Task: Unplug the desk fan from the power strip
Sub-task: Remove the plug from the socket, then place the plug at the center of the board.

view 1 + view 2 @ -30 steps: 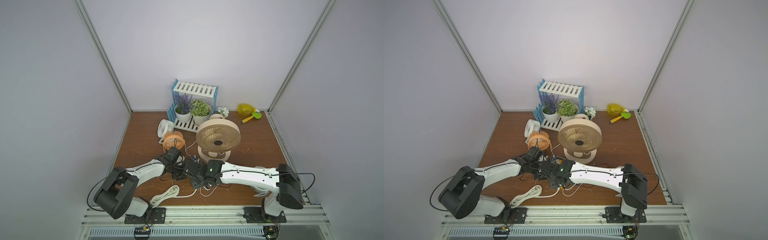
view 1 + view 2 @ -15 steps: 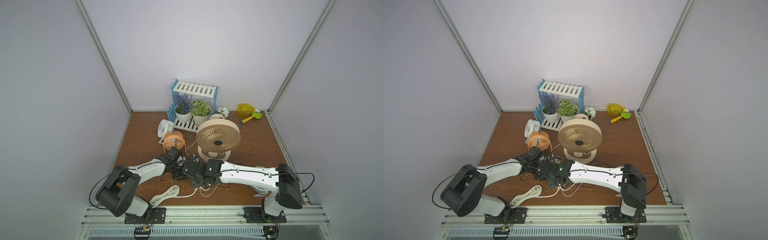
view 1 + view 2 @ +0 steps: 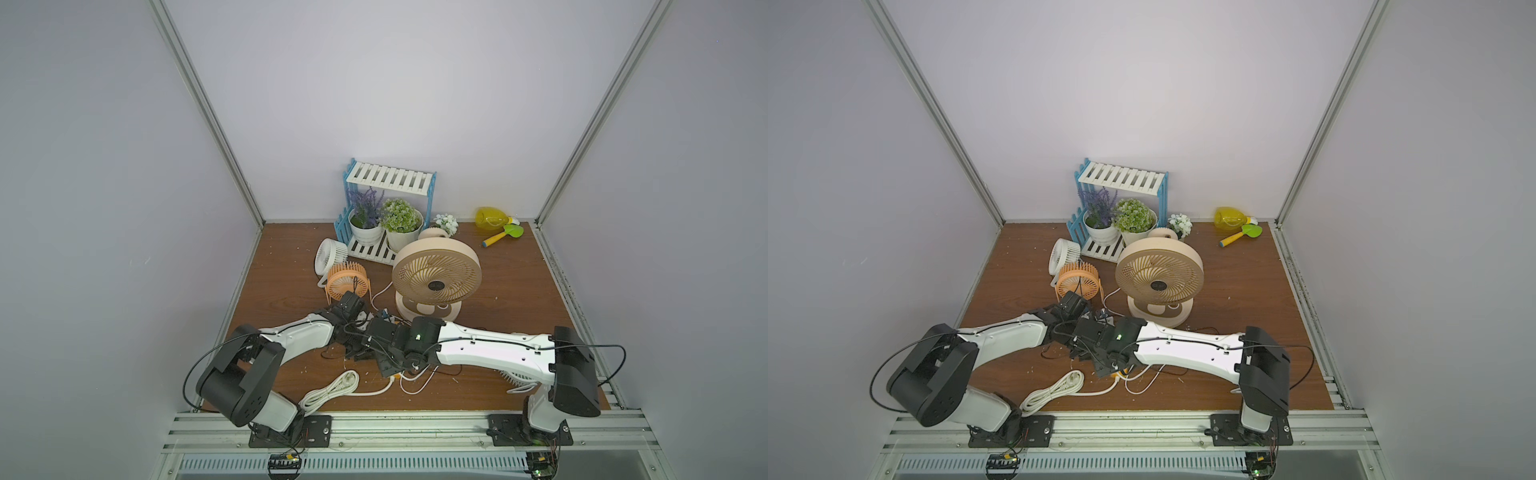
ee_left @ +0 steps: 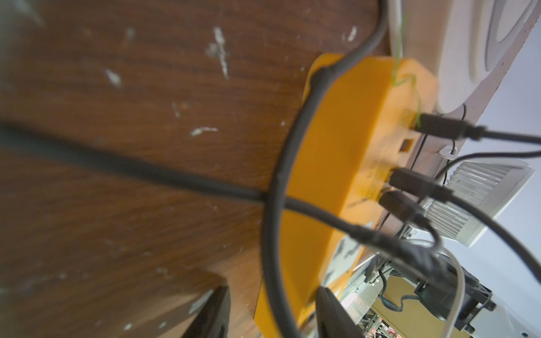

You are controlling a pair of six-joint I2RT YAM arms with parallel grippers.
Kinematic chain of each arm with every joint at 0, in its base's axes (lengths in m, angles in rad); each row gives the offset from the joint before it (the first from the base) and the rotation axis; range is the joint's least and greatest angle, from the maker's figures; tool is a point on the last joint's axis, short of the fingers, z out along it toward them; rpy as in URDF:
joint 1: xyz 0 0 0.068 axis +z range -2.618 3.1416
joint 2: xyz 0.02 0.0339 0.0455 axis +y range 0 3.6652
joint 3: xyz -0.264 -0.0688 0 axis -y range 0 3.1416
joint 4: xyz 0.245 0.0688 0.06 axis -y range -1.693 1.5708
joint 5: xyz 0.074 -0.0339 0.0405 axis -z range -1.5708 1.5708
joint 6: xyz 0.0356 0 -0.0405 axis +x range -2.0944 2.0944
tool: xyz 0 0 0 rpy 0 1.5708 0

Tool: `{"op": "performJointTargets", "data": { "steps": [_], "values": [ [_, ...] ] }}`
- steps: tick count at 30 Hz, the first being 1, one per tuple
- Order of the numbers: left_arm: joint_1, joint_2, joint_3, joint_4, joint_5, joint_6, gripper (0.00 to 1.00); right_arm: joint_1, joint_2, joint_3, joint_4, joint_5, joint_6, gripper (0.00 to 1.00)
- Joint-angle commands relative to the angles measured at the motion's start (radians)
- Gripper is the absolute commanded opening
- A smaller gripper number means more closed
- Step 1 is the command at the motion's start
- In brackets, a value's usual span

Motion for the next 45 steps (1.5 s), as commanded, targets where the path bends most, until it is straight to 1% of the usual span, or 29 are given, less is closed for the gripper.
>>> {"op": "performJointTargets", "data": {
  "steps": [1, 15, 24, 27, 31, 36, 41, 44, 45],
  "values": [
    [-0.015, 0.044, -0.023, -0.125, -0.067, 0.026, 0.50, 0.006, -0.013, 0.049, -0.017, 0.038, -0.016, 0.00],
    [-0.014, 0.059, -0.024, -0.142, -0.090, 0.032, 0.49, 0.006, -0.034, 0.086, -0.082, 0.083, -0.028, 0.00],
    [-0.015, 0.067, -0.020, -0.145, -0.097, 0.032, 0.50, 0.017, -0.091, 0.129, -0.197, 0.175, -0.056, 0.00],
    [-0.015, 0.058, -0.017, -0.148, -0.106, 0.032, 0.52, 0.014, -0.142, 0.092, -0.222, 0.209, -0.033, 0.00],
    [-0.015, 0.037, 0.006, -0.162, -0.124, 0.040, 0.55, -0.007, -0.240, -0.008, -0.237, 0.247, 0.017, 0.00],
    [-0.015, 0.011, 0.052, -0.184, -0.144, 0.047, 0.57, -0.084, -0.368, -0.110, -0.225, 0.294, 0.042, 0.00],
    [-0.015, -0.021, 0.092, -0.197, -0.149, 0.042, 0.61, -0.172, -0.467, -0.188, -0.172, 0.272, 0.020, 0.00],
    [-0.015, -0.081, 0.100, -0.208, -0.167, 0.031, 0.65, -0.197, -0.494, -0.220, -0.151, 0.259, 0.007, 0.00],
    [-0.015, -0.123, 0.098, -0.226, -0.189, 0.023, 0.66, -0.203, -0.497, -0.225, -0.141, 0.258, -0.003, 0.00]
  ]
}}
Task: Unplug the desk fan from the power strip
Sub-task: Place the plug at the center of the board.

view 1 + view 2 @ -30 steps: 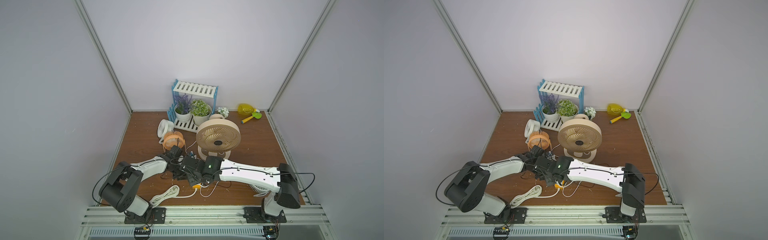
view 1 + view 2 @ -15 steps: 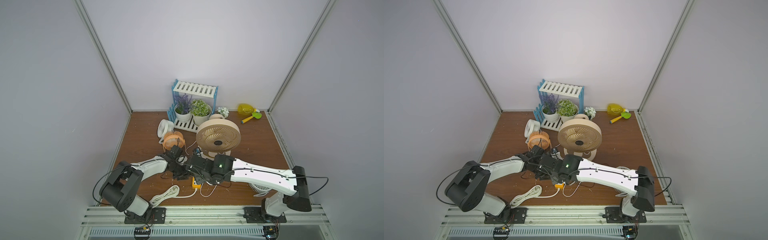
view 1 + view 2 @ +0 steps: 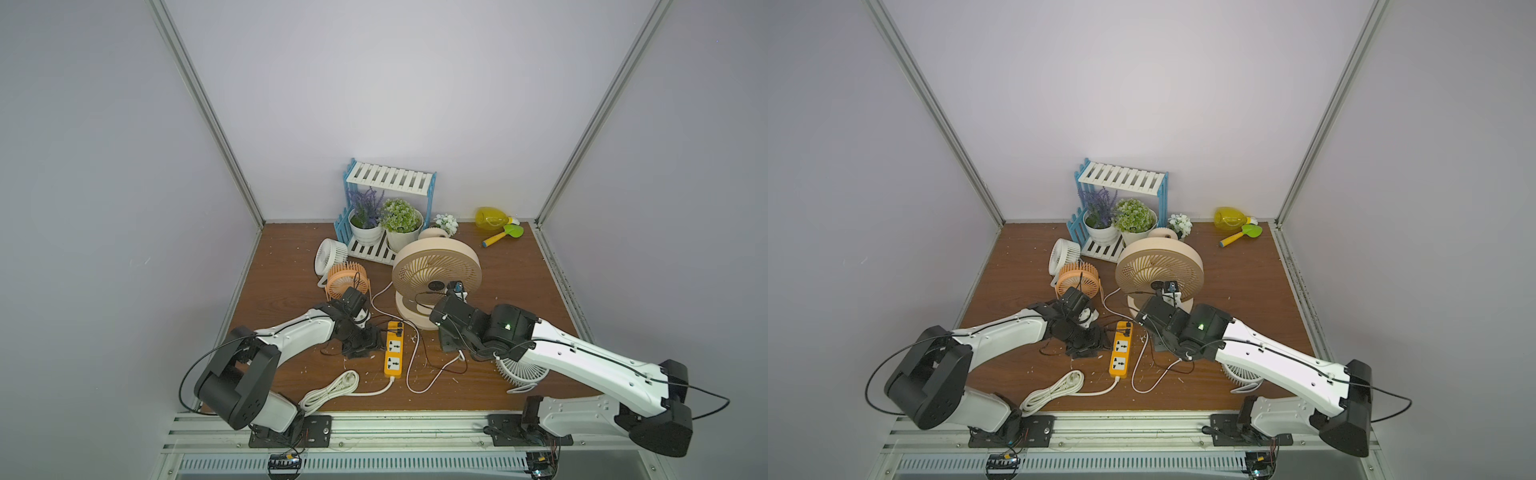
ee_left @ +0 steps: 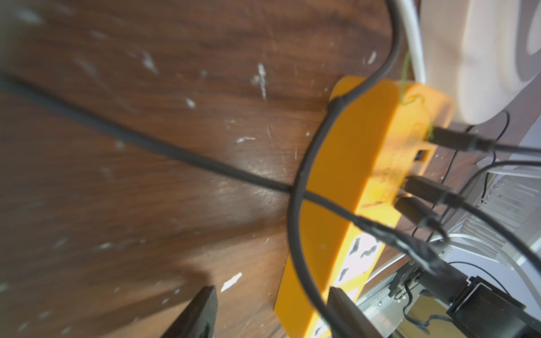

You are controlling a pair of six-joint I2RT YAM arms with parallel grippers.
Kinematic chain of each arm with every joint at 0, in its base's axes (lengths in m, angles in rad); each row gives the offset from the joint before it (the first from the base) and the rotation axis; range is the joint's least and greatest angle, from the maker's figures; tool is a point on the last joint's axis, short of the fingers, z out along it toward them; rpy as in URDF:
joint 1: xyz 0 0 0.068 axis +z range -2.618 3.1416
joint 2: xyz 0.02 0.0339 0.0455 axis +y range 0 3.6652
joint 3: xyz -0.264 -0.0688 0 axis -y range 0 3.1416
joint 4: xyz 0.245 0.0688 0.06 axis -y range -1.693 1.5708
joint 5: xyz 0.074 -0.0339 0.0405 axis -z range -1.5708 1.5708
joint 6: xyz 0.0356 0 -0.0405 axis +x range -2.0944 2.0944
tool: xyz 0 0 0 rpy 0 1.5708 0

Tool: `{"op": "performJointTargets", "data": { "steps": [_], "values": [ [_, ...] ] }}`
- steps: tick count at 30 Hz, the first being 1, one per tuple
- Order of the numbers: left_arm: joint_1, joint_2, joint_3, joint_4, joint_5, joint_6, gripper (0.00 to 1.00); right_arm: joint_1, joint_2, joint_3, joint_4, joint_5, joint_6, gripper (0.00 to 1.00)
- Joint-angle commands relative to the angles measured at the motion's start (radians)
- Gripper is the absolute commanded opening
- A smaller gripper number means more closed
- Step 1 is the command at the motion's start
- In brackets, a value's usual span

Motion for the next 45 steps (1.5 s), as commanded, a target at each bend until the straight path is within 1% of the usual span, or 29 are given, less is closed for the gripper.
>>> {"op": "performJointTargets", "data": {
  "steps": [1, 3, 8, 11, 13, 15, 19, 23, 27, 30, 33, 36, 41, 43, 45],
  "values": [
    [-0.008, -0.104, 0.022, -0.078, -0.081, -0.009, 0.68, -0.016, -0.016, -0.010, 0.051, 0.005, -0.028, 0.00],
    [-0.008, -0.187, 0.018, -0.129, -0.130, -0.015, 0.70, -0.019, -0.013, 0.001, 0.068, 0.004, -0.061, 0.00],
    [-0.007, -0.410, 0.006, -0.277, -0.295, -0.038, 0.74, -0.031, -0.012, 0.003, 0.127, -0.014, -0.130, 0.00],
    [-0.006, -0.515, 0.011, -0.307, -0.366, -0.056, 0.76, -0.052, -0.014, -0.004, 0.173, -0.040, -0.165, 0.00],
    [-0.007, -0.558, 0.041, -0.303, -0.404, -0.053, 0.79, -0.061, -0.013, -0.002, 0.200, -0.062, -0.185, 0.00],
    [-0.006, -0.557, 0.105, -0.299, -0.415, -0.002, 0.82, -0.068, -0.011, -0.008, 0.225, -0.092, -0.203, 0.00],
    [-0.006, -0.480, 0.251, -0.302, -0.386, 0.102, 0.84, -0.079, 0.007, -0.050, 0.267, -0.151, -0.218, 0.00],
    [-0.007, -0.418, 0.309, -0.300, -0.369, 0.097, 0.84, -0.097, 0.005, -0.110, 0.299, -0.169, -0.183, 0.00],
    [-0.007, -0.395, 0.293, -0.277, -0.318, 0.062, 0.84, -0.118, -0.042, -0.211, 0.361, -0.212, -0.078, 0.00],
    [-0.007, -0.410, 0.255, -0.248, -0.298, 0.044, 0.85, -0.130, -0.103, -0.325, 0.478, -0.243, 0.016, 0.00],
    [-0.007, -0.431, 0.228, -0.223, -0.291, 0.035, 0.85, -0.161, -0.146, -0.418, 0.616, -0.300, 0.067, 0.00],
    [-0.007, -0.435, 0.217, -0.205, -0.291, 0.032, 0.85, -0.221, -0.141, -0.480, 0.741, -0.418, 0.081, 0.00],
    [-0.007, -0.423, 0.222, -0.201, -0.278, 0.028, 0.85, -0.308, -0.090, -0.511, 0.850, -0.584, 0.066, 0.00],
    [-0.007, -0.419, 0.222, -0.201, -0.273, 0.028, 0.86, -0.325, -0.058, -0.502, 0.859, -0.629, 0.047, 0.00],
    [-0.007, -0.419, 0.222, -0.201, -0.269, 0.026, 0.85, -0.333, -0.034, -0.496, 0.869, -0.644, 0.035, 0.00]
  ]
}}
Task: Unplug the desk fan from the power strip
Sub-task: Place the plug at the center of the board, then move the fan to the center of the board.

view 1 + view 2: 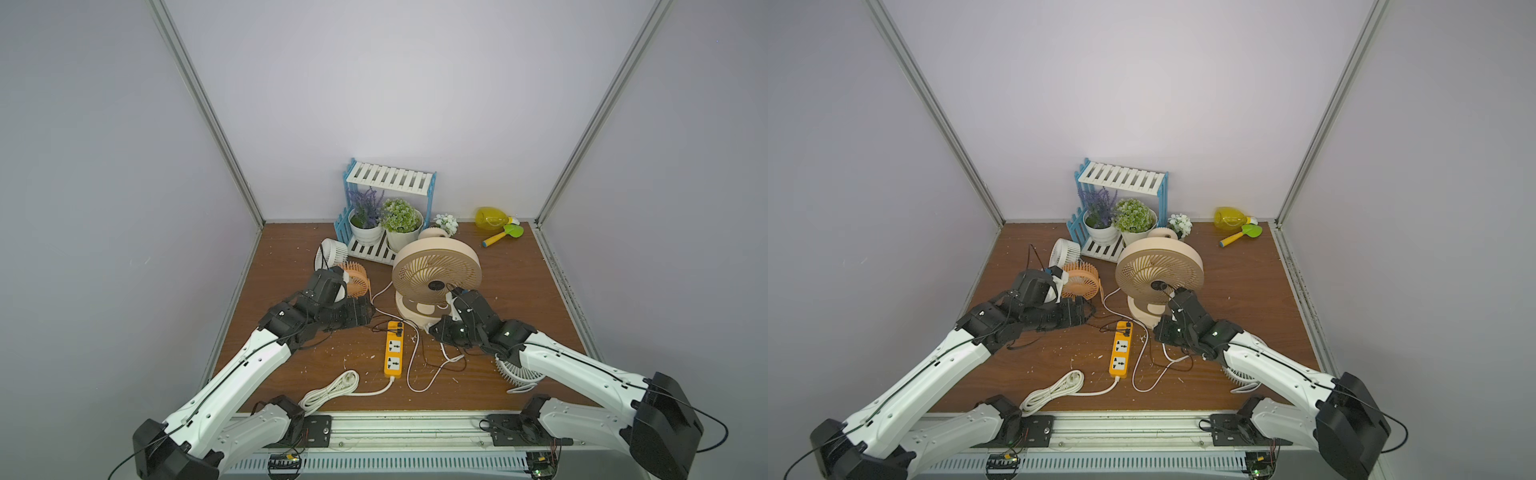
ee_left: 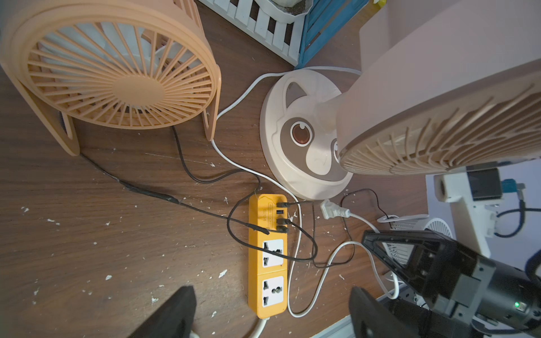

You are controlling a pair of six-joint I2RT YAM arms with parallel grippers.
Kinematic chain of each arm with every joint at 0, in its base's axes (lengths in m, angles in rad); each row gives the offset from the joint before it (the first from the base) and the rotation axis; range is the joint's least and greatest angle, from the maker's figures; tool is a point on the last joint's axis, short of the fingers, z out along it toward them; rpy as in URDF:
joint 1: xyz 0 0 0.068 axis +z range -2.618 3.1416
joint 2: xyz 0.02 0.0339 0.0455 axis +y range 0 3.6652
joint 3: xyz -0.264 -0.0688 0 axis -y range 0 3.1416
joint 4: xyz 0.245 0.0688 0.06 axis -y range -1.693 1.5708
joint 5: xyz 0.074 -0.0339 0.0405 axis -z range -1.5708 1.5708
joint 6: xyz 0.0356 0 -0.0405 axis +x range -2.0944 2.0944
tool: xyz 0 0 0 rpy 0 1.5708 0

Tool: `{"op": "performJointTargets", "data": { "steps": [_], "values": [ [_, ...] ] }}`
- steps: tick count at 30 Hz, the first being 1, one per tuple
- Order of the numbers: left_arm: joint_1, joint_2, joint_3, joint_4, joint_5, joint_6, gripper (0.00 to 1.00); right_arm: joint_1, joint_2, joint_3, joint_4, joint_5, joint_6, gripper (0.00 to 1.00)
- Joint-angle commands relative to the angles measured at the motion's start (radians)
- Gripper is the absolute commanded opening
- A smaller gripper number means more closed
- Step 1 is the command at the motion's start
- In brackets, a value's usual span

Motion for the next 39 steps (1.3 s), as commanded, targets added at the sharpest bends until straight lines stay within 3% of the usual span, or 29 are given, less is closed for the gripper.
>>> {"op": "performJointTargets", "data": {
  "steps": [1, 6, 11, 20, 26, 32, 35, 39],
  "values": [
    [-0.006, 0.003, 0.003, 0.013, 0.018, -0.006, 0.86, -0.015, 0.034, 0.008, 0.091, -0.114, -0.018, 0.00],
    [-0.006, -0.003, -0.007, 0.011, 0.025, -0.015, 0.86, -0.022, 0.069, 0.003, 0.122, -0.123, -0.016, 0.03],
    [-0.006, -0.008, -0.010, 0.010, 0.022, -0.020, 0.86, -0.024, 0.061, 0.023, 0.061, -0.065, -0.054, 0.35],
    [-0.008, 0.021, 0.048, 0.016, 0.045, 0.022, 0.87, -0.024, -0.088, 0.118, -0.299, 0.135, -0.157, 0.86],
    [-0.009, 0.105, 0.153, 0.049, 0.155, 0.095, 0.84, -0.023, -0.227, 0.198, -0.593, 0.194, -0.196, 0.89],
    [-0.011, 0.200, 0.255, 0.126, 0.166, 0.191, 0.86, -0.024, -0.317, 0.306, -0.819, 0.245, -0.226, 0.89],
    [-0.010, 0.243, 0.254, 0.232, 0.244, 0.305, 0.88, -0.023, -0.309, 0.282, -0.813, 0.235, -0.221, 0.89],
    [-0.011, 0.268, 0.238, 0.378, 0.266, 0.461, 0.91, -0.024, -0.318, 0.127, -0.610, 0.187, -0.153, 0.92]
  ]
}}
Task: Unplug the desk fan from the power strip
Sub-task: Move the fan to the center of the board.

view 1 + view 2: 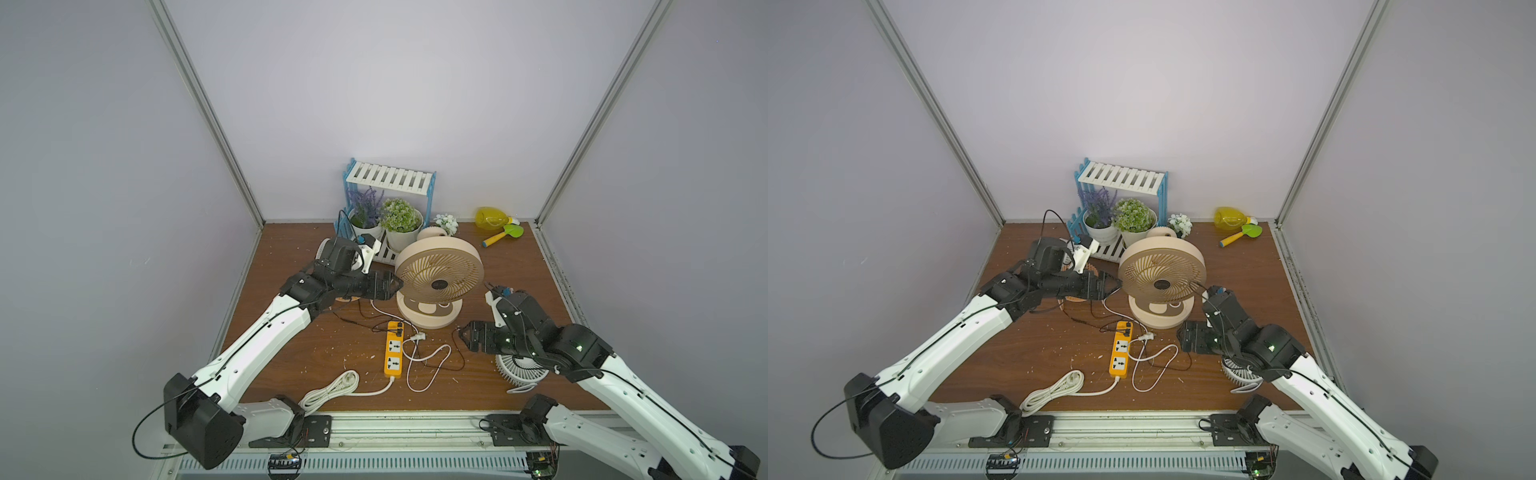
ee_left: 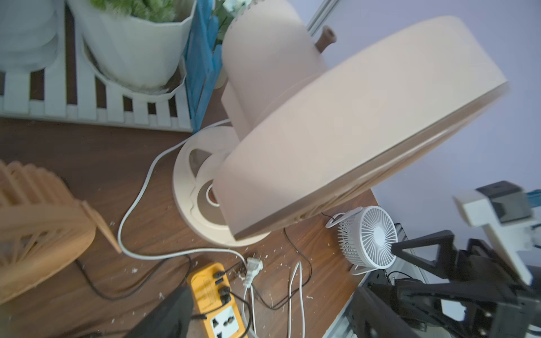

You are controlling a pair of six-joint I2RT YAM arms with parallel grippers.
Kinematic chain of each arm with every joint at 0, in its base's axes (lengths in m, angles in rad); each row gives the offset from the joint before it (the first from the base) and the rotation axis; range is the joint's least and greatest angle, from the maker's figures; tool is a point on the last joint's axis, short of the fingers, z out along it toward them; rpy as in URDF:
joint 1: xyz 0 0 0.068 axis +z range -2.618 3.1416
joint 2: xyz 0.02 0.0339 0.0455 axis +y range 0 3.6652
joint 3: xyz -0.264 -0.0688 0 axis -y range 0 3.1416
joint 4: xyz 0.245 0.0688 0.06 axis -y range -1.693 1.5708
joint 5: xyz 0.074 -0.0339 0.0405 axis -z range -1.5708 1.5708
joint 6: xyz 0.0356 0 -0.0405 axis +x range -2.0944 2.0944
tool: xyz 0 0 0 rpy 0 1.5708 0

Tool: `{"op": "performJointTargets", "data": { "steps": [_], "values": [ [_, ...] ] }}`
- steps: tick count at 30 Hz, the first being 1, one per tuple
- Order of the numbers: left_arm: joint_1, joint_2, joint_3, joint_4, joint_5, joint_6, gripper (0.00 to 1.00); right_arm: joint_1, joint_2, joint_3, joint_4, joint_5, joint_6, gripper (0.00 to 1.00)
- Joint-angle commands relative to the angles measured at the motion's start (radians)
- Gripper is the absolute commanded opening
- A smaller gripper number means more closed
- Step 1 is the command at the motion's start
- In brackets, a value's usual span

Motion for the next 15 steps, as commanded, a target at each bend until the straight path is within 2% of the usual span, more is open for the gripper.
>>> {"op": "performJointTargets", "data": {
  "steps": [1, 5, 7, 12, 15],
  "values": [
    [-0.009, 0.013, 0.007, 0.161, 0.037, 0.186, 0.92, -0.001, 0.002, -0.112, 0.136, -0.027, 0.064, 0.92],
    [-0.008, 0.090, 0.071, 0.134, 0.040, 0.298, 0.92, -0.001, -0.023, -0.199, 0.312, -0.047, 0.131, 0.92],
    [-0.008, 0.129, 0.092, 0.130, 0.060, 0.323, 0.91, -0.001, -0.038, -0.204, 0.309, -0.030, 0.124, 0.92],
    [-0.008, 0.187, 0.111, 0.144, 0.123, 0.323, 0.79, -0.001, -0.082, -0.192, 0.233, 0.029, 0.092, 0.91],
    [-0.008, 0.197, 0.103, 0.167, 0.135, 0.318, 0.76, -0.001, -0.073, -0.221, 0.294, 0.039, 0.110, 0.88]
  ]
}}
